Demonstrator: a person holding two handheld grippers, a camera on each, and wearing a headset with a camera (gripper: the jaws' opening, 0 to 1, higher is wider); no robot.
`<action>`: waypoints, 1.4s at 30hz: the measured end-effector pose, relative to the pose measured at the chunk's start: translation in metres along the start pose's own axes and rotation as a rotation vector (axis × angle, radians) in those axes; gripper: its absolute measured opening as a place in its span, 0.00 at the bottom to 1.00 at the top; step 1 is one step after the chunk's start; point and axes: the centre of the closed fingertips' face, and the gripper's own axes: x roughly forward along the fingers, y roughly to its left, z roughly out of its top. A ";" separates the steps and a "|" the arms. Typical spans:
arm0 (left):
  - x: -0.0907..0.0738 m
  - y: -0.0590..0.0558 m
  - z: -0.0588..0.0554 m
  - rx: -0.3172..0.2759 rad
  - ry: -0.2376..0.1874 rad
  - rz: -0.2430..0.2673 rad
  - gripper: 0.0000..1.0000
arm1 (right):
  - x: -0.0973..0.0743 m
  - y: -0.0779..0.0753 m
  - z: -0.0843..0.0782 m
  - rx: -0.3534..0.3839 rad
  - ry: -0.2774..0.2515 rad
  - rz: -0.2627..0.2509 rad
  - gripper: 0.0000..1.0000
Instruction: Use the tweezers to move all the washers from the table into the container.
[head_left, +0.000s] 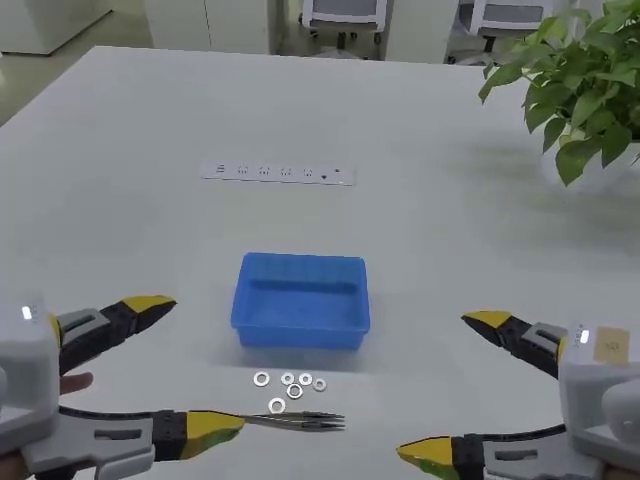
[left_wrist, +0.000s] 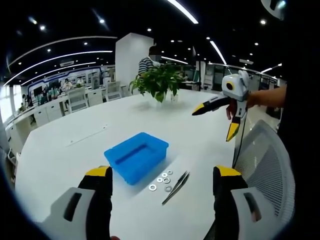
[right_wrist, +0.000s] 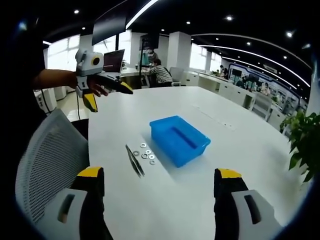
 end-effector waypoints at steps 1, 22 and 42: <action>0.001 -0.001 -0.001 0.004 0.006 -0.006 0.88 | 0.001 0.001 0.000 -0.016 0.003 0.013 0.91; 0.021 -0.008 -0.017 0.069 0.077 -0.102 0.67 | 0.031 0.016 -0.013 -0.195 0.080 0.202 0.68; 0.045 -0.017 -0.058 0.174 0.256 -0.246 0.44 | 0.067 0.032 -0.025 -0.329 0.154 0.380 0.44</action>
